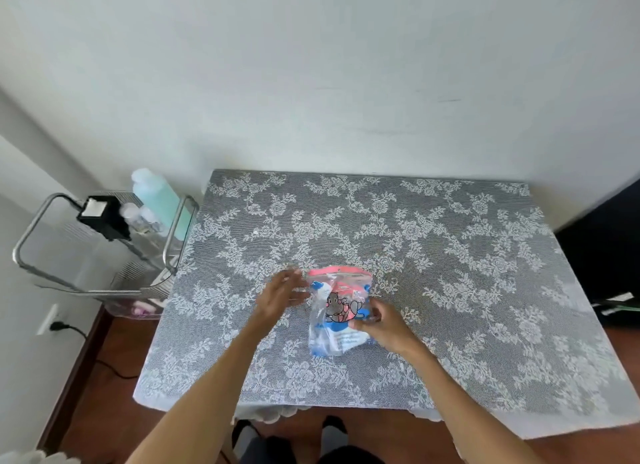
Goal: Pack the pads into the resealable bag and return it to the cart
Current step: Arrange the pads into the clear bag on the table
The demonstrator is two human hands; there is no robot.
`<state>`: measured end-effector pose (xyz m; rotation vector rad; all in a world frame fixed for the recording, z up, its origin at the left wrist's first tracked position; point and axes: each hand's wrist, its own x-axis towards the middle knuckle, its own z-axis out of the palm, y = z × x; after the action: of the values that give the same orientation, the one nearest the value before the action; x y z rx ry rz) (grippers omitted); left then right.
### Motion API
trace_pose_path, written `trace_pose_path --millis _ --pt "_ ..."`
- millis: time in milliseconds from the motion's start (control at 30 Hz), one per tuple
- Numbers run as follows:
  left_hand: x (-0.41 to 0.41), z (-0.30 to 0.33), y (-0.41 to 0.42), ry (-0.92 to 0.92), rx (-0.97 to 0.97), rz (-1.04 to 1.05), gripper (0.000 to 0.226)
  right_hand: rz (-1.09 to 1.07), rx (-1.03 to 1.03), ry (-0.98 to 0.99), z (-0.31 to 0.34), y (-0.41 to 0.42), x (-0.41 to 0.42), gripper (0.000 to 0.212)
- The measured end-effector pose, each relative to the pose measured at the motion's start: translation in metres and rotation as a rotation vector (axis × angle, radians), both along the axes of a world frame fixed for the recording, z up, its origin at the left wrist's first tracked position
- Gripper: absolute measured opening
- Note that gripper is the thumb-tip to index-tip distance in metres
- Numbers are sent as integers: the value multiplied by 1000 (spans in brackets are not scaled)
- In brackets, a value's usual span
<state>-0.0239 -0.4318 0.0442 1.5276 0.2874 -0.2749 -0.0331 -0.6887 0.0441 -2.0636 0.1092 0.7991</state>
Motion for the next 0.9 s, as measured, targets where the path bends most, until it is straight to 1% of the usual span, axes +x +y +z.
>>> trace_pose_path --millis 100,167,267,333,400,467,533,600,633,667,733,767,900 --pt "-5 -3 -11 54 -61 15 32 27 10 10 1 5 1 87" --pt "-6 -4 -14 61 -63 53 30 25 69 56 3 3 3 88" --pt "-7 -5 -13 55 -50 67 26 -19 215 52 12 1 9 62" --pt "-7 -6 -13 46 -3 56 28 -94 271 10 14 1 15 60" --pt "-8 -6 -13 29 35 43 29 -116 226 -90 15 0 19 56" --pt "-9 -6 -12 25 31 54 27 -144 195 -134 15 -3 20 50" --pt "-9 -6 -12 34 29 76 26 -113 206 -82 15 -4 19 49" --pt "-10 -7 -11 33 41 103 26 -109 262 33 13 -6 16 53" --pt "-10 -7 -11 29 44 118 25 -116 288 76 11 -7 15 52" --pt "-10 -7 -12 29 45 127 24 -116 298 98 9 -8 14 46" --pt "-10 -7 -13 39 54 137 25 -105 278 102 5 -11 14 29" --pt "-10 -7 -13 44 59 142 26 -100 257 93 5 -12 13 24" --pt "-13 -9 -11 25 99 106 23 -159 152 12 9 -16 17 18"
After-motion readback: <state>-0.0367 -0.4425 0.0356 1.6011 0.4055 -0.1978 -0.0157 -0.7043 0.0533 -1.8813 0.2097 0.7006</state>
